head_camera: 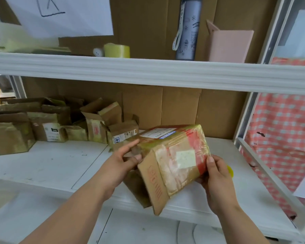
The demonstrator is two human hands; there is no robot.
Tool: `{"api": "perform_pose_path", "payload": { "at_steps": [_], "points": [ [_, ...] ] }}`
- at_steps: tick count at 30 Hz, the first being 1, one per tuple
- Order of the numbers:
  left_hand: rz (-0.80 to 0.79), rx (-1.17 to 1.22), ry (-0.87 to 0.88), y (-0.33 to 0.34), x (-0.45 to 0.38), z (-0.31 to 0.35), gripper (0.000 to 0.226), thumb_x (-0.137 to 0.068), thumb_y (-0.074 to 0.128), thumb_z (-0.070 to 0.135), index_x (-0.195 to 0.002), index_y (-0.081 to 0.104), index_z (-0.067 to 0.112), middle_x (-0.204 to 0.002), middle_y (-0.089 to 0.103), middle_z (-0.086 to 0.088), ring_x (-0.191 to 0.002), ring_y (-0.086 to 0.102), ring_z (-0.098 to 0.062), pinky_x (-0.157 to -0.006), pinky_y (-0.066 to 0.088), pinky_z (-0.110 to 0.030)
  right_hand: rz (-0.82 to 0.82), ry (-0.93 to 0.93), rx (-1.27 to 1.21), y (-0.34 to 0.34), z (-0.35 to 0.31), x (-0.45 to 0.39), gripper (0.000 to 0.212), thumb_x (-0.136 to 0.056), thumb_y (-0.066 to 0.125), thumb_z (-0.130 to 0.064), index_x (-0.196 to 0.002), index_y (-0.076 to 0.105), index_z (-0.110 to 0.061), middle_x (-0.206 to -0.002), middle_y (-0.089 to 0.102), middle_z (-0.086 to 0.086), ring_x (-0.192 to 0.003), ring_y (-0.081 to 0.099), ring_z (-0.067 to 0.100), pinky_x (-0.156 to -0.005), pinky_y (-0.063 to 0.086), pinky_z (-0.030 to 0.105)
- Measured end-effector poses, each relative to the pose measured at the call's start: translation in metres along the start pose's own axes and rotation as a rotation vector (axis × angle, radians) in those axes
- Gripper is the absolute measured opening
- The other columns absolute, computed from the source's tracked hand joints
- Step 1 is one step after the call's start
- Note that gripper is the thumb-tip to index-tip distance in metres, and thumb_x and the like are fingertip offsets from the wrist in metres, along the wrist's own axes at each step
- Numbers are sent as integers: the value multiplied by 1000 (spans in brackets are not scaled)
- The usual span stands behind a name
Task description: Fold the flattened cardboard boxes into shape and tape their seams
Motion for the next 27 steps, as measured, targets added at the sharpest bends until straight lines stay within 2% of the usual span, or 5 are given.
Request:
{"api": "perform_pose_path", "payload": {
  "at_steps": [6,15,20,24,27],
  "points": [
    [26,-311,145,-60,27,28,53,-95,60,41,-143,41,50,-133,33,10,-113,49,-5,-98,39,-25,-117,184,-113,55,14,36,23,-107,41,-30,-110,55,-12,-96,68,12,-82,65,28,-76,57,46],
    [8,-567,164,-160,58,21,50,-101,40,47,-149,38,37,-149,29,27,-138,26,0,-113,22,-24,-146,489,-235,159,66,77,28,-109,34,-30,-107,54,-10,-73,51,10,-60,51,21,-61,57,34],
    [315,-579,249,-215,61,3,67,-84,42,77,-136,55,37,-141,43,24,-138,32,-5,-119,24,-40,-129,655,-228,194,78,74,27,-108,36,-26,-105,57,-10,-95,66,21,-66,65,25,-52,57,32],
    [572,-478,27,-252,41,-22,85,-72,50,85,-147,37,45,-160,21,8,-147,15,-23,-117,23,-57,-107,699,-178,204,83,48,29,-109,31,-27,-103,56,-13,-88,68,23,-65,59,23,-46,56,27],
    [530,-111,-198,-255,19,-55,96,-77,69,60,-155,17,42,-164,10,7,-149,20,-26,-116,27,-53,-112,725,-93,207,86,24,35,-109,27,-32,-105,56,-14,-80,74,24,-63,62,19,-41,52,22]
  ]
}}
Point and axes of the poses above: each hand's wrist, its own x-axis away from the middle knuckle, its own y-axis out of the palm, z = x × y, the point moved 5 cm from there along -x, towards the middle knuckle
